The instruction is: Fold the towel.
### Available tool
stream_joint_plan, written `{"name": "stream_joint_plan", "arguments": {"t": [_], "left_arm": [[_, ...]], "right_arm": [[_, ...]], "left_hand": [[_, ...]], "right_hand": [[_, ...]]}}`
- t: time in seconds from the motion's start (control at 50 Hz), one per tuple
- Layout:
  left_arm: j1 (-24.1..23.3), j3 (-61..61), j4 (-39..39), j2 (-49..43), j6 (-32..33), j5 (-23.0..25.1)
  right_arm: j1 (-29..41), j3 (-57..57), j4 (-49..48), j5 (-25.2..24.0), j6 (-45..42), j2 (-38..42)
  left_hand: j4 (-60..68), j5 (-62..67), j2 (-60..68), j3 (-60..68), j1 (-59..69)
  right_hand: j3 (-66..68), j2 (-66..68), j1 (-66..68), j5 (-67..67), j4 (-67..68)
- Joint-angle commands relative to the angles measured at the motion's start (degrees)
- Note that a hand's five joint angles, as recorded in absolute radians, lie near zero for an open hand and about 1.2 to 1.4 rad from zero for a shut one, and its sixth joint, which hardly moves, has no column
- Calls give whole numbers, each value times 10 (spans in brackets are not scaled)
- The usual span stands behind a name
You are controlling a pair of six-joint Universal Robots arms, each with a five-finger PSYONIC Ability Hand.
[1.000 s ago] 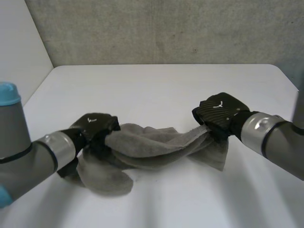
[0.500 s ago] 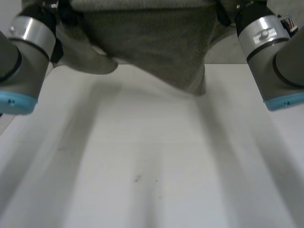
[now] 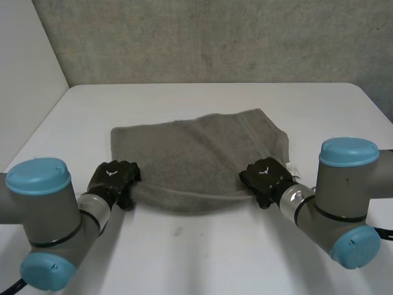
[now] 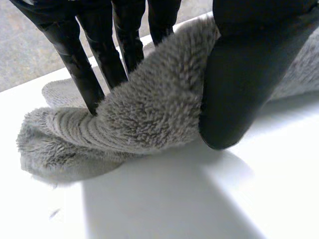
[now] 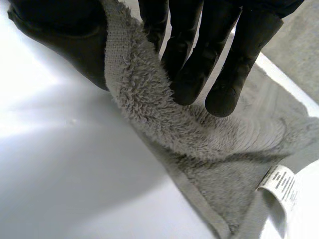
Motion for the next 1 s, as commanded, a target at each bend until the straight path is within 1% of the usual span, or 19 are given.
{"name": "stream_joint_plan", "arguments": {"t": [0.02, 0.04, 0.06, 0.1, 0.18, 0.26, 0.38, 0.44, 0.48, 0.5, 0.54, 0.6, 0.64, 0.66, 0.7, 0.74, 0.8, 0.88, 1.0], "left_arm": [[-7, -36, -20, 73, 4, 0], [-12, -42, -27, 87, 5, 0], [-12, -42, -27, 88, 5, 0], [-26, -48, -48, 111, 5, 1], [-32, -45, -69, 139, 6, 2], [-24, -23, -85, 170, 7, 3], [-20, 24, -99, 168, 6, 13], [-6, 57, -117, 153, 6, 25], [17, 97, -138, 112, 6, 33], [17, 97, -138, 111, 6, 33], [31, 142, -174, 69, 7, 34], [32, 167, -196, 46, 8, 34], [34, 207, -244, 3, 11, 34], [34, 207, -244, 2, 11, 34], [46, 230, -288, -26, 20, 34], [56, 236, -303, -34, 27, 34], [73, 242, -315, -49, 43, 35], [82, 248, -316, -59, 58, 35], [84, 260, -318, -87, 63, 34]], "right_arm": [[0, 36, -1, -13, 3, -55], [0, 44, -1, -14, 3, -66], [0, 44, -1, -14, 3, -66], [-1, 61, -2, -16, 3, -83], [-2, 80, -9, -15, 4, -90], [-3, 93, -17, -22, 3, -86], [-3, 96, -21, -26, 2, -81], [-4, 96, -23, -26, 2, -81], [-4, 96, -24, -26, 2, -80], [-4, 97, -27, -26, 2, -77], [-4, 98, -32, -26, 2, -75], [-3, 99, -37, -25, 0, -73], [-4, 99, -38, -25, 0, -70], [-4, 98, -39, -25, -1, -68], [-4, 97, -40, -25, -1, -67], [-5, 96, -40, -25, -1, -67], [-5, 95, -40, -25, -2, -62], [-9, 93, -40, -25, -3, -55], [-9, 92, -40, -26, -3, -51]], "left_hand": [[-70, -69, -68, -72, -69], [-132, -131, -131, -134, -132], [-133, -132, -131, -135, -132], [-191, -190, -190, -193, -191], [-230, -229, -229, -232, -230], [-230, -229, -229, -232, -230], [-220, -219, -219, -222, -220], [-203, -202, -202, -205, -203], [-175, -174, -173, -177, -174], [-175, -174, -173, -177, -174], [-150, -149, -148, -152, -149], [-150, -149, -148, -152, -149], [-150, -149, -148, -152, -149], [-150, -149, -148, -152, -149], [-151, -150, -150, -153, -151], [-151, -150, -150, -153, -151], [-150, -149, -148, -152, -149], [-134, -133, -133, -137, -134], [-34, -33, -32, -36, -33]], "right_hand": [[34, 38, 31, 22, 30], [34, 38, 31, 22, 30], [34, 38, 31, 22, 30], [34, 38, 31, 22, 30], [34, 38, 31, 22, 30], [34, 38, 31, 22, 30], [34, 38, 31, 22, 30], [34, 38, 31, 22, 30], [34, 38, 31, 22, 30], [34, 38, 31, 22, 30], [34, 38, 31, 22, 30], [34, 38, 31, 22, 30], [34, 38, 31, 22, 30], [34, 38, 31, 22, 30], [34, 38, 31, 22, 30], [34, 38, 31, 22, 30], [34, 38, 31, 22, 30], [34, 38, 31, 22, 30], [34, 38, 31, 22, 30]]}}
